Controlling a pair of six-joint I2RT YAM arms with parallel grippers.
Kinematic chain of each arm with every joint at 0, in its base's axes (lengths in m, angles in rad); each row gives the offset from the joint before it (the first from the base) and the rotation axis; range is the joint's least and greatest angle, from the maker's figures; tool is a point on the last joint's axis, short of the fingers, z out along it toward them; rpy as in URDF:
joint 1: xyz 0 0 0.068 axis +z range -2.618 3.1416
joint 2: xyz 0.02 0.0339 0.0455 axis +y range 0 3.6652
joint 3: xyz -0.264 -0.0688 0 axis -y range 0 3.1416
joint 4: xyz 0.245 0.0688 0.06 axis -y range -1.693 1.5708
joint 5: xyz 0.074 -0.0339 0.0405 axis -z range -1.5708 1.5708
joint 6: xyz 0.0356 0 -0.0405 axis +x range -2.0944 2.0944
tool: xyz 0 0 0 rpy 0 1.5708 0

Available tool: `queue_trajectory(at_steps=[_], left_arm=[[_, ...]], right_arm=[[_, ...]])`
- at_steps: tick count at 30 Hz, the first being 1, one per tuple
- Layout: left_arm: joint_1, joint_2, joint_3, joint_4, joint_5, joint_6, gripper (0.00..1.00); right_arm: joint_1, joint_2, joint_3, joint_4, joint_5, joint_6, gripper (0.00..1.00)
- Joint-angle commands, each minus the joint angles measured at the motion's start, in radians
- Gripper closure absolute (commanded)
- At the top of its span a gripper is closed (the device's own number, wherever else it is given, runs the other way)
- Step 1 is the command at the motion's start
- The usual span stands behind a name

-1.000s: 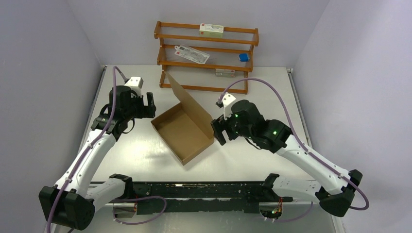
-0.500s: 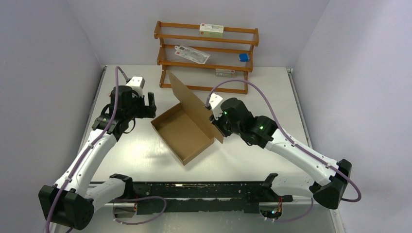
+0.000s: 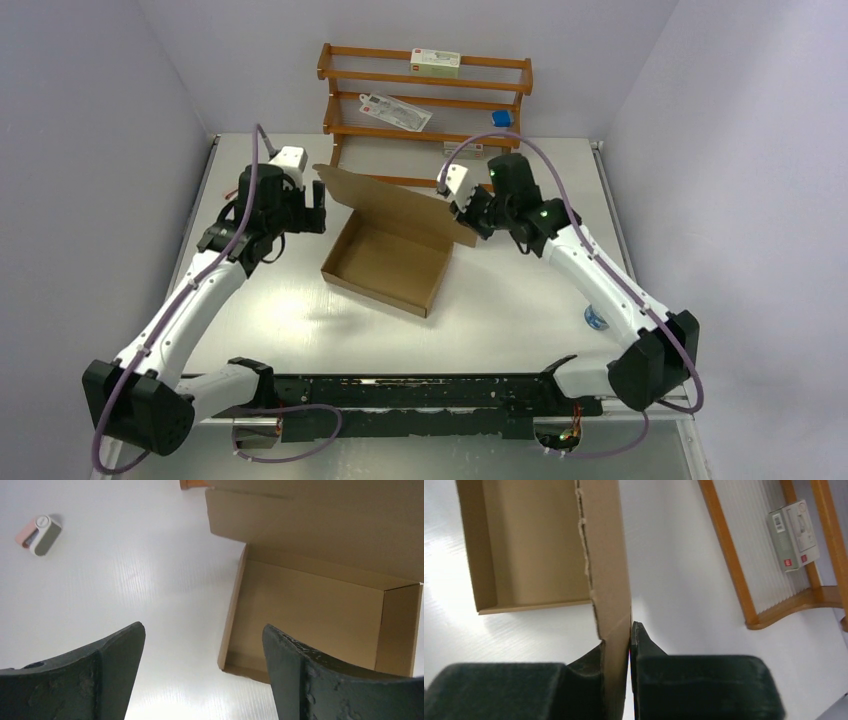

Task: Fold the paper box

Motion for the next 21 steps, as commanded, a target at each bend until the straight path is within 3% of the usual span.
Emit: queue_trajectory(at_steps=[1, 6, 10, 21], left_arm=[[0.023, 0.066, 0.099, 0.010, 0.014, 0.045, 0.09], [0.132, 0.205, 0.166, 0.023, 0.099, 0.109, 0.10], [0.232, 0.304, 0.246, 0.016, 0.324, 0.222, 0.17], [0.274, 0.275, 0.146, 0.288, 0.586, 0.515, 0.16]], right_arm=[[-0.100, 0.067, 0.077, 0.006, -0.233, -0.200, 0.91], [-0.160, 0.154, 0.145, -0.014, -0.300, -0.261, 0.88], [-0.197, 0.169, 0.152, 0.000, -0.354, -0.290, 0.86], [-0.235, 0.169, 0.147, 0.020, -0.438, -0.301, 0.82]])
